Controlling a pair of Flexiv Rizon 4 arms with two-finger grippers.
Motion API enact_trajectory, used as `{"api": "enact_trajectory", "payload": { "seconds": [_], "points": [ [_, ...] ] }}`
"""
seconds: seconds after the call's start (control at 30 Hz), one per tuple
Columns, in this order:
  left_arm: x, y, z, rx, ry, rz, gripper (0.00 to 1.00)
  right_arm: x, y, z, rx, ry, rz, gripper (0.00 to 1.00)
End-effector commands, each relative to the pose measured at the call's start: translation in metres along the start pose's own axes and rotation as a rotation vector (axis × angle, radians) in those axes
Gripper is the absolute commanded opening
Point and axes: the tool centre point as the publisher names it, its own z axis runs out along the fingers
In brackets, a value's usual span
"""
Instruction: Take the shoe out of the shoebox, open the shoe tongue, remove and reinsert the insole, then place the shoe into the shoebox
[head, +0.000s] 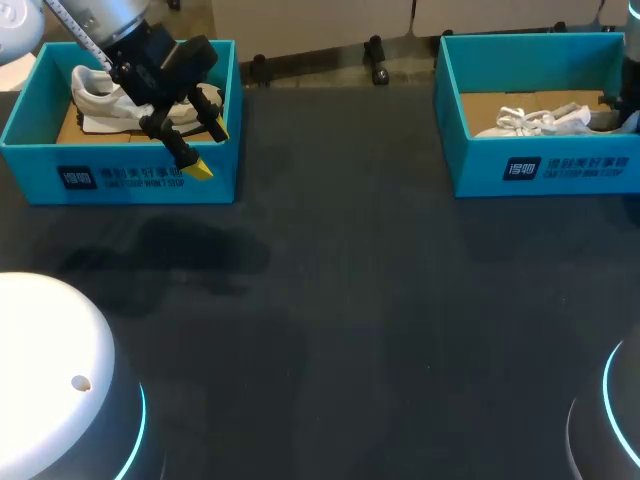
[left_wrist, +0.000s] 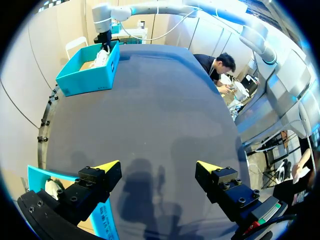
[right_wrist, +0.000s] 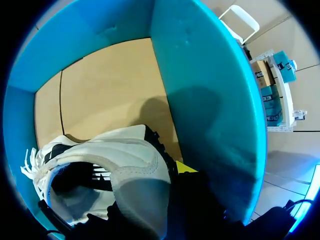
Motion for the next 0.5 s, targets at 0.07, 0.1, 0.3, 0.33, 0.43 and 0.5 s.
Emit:
{"api": "enact_trajectory", "payload": {
  "seconds": [0.07, 0.1, 0.3, 0.33, 0.43, 0.5],
  "points": [
    [0.001, 0.000, 0.000, -0.002, -0.002, 0.001, 1.00, 0.002, 0.005, 0.006, 0.011, -0.001, 0.004, 0.00],
    [0.001, 0.000, 0.000, -0.002, -0.002, 0.001, 1.00, 0.002, 0.005, 0.007, 0.014, -0.002, 0.005, 0.00],
    [0.001, 0.000, 0.000, -0.002, -0.002, 0.001, 1.00, 0.003, 0.004, 0.006, 0.017, 0.000, 0.018, 0.35],
    [0.001, 0.000, 0.000, -0.002, -0.002, 0.001, 1.00, 0.003, 0.004, 0.005, 0.016, -0.001, 0.019, 0.36],
    [0.001, 0.000, 0.000, -0.002, -0.002, 0.001, 1.00, 0.003, 0.002, 0.001, 0.012, -0.002, 0.023, 0.42],
    [0.001, 0.000, 0.000, -0.002, -0.002, 0.001, 1.00, 0.002, 0.002, -0.003, 0.010, -0.002, 0.026, 0.45]
  ]
}}
